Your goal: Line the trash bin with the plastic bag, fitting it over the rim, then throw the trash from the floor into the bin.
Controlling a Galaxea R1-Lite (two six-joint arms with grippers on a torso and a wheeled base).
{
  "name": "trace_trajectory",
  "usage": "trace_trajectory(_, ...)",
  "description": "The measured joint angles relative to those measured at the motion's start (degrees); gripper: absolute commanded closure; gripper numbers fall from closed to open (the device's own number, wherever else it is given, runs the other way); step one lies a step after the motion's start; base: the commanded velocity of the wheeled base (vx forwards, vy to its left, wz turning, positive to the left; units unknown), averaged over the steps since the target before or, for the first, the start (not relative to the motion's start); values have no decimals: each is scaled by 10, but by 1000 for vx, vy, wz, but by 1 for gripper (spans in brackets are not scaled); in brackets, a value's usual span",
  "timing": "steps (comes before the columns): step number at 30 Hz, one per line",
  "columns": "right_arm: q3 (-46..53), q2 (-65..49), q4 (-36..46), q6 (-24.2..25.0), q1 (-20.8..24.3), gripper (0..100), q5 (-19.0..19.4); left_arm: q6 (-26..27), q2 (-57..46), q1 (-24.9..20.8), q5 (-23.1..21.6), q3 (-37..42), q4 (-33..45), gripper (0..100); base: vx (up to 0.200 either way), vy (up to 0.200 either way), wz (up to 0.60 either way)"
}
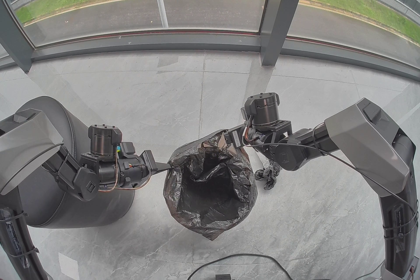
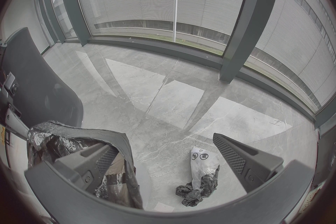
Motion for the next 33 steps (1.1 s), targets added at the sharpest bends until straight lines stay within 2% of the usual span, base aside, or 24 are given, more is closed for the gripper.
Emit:
trace_trajectory(8, 2, -2, 0, 1, 1, 0, 0, 6, -10, 3, -2, -4, 0, 0, 0, 0, 0)
trace_trajectory(20, -2, -4, -28, 3, -7, 0, -2, 4, 4, 13, -2, 7, -58, 0, 0, 0, 0)
trace_trajectory(33, 8, 16, 5, 83, 1, 0, 9, 1, -56, 5, -6, 46, -59, 0, 0, 0, 0)
